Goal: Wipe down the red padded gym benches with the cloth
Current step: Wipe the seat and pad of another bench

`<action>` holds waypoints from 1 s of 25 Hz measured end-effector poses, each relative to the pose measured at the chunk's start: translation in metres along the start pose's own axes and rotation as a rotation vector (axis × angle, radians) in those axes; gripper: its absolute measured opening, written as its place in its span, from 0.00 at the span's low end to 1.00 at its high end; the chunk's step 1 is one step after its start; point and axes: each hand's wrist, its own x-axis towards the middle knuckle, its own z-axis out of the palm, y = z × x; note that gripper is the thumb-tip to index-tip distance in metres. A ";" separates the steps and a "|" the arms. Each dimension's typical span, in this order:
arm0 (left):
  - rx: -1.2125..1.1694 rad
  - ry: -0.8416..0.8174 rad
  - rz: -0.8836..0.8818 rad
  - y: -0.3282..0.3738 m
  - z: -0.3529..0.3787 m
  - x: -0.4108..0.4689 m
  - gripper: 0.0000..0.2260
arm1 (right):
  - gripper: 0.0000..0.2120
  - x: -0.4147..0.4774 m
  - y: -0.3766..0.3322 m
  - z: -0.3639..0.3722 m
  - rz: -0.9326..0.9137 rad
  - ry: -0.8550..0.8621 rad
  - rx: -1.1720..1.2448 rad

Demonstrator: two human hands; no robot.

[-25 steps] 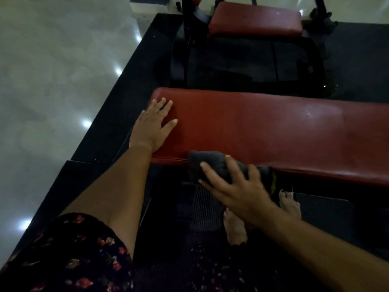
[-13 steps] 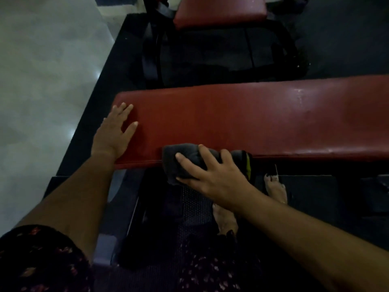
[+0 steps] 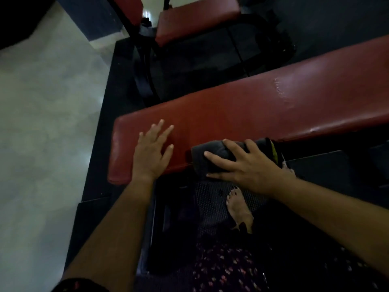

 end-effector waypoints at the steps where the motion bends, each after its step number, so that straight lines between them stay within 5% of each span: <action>1: -0.021 -0.009 0.016 0.021 0.006 0.005 0.27 | 0.30 -0.014 0.007 0.002 0.003 0.010 -0.025; 8: 0.005 0.096 0.021 0.059 0.034 0.011 0.24 | 0.28 -0.026 -0.004 -0.002 0.221 0.035 -0.084; 14: 0.012 0.092 0.019 0.057 0.034 0.009 0.24 | 0.28 -0.034 0.013 0.004 0.077 -0.002 -0.131; 21: 0.058 -0.031 0.012 0.059 0.027 0.013 0.24 | 0.32 -0.056 0.032 -0.001 0.176 -0.036 -0.112; 25: 0.087 -0.091 0.005 0.065 0.020 0.017 0.21 | 0.32 -0.040 0.039 -0.007 0.015 -0.120 -0.129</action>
